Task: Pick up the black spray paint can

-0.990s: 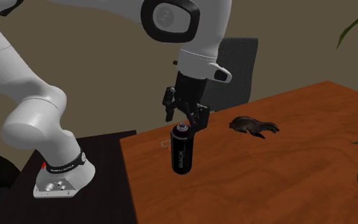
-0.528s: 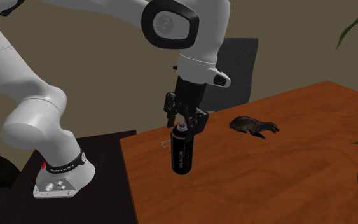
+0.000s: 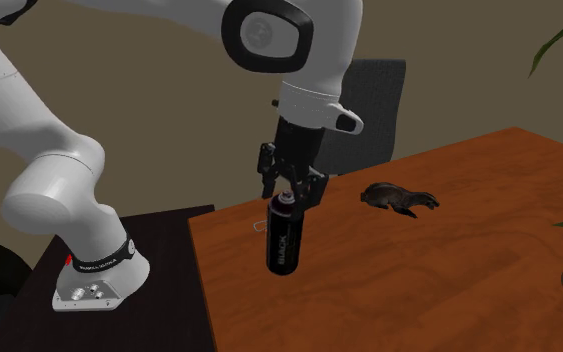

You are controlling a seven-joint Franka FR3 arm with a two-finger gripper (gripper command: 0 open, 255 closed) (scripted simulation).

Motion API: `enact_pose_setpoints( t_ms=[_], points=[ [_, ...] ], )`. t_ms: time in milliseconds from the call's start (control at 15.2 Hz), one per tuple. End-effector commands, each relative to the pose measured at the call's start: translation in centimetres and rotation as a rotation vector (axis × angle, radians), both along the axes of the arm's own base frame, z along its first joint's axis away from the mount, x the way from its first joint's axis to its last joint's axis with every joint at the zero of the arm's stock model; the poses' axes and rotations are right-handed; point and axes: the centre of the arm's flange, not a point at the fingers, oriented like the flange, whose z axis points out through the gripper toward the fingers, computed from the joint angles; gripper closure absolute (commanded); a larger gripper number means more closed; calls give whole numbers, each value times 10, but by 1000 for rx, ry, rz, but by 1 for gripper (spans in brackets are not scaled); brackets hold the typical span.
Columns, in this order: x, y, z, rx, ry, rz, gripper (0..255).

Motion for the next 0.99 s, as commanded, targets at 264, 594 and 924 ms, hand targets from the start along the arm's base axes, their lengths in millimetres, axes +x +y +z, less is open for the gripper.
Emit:
enact_pose_setpoints(
  t_ms=[264, 594, 924],
  points=[
    [1, 0, 30, 0, 0, 0, 255],
    [1, 0, 56, 0, 0, 0, 255],
    [0, 0, 73, 0, 0, 0, 255]
  ],
)
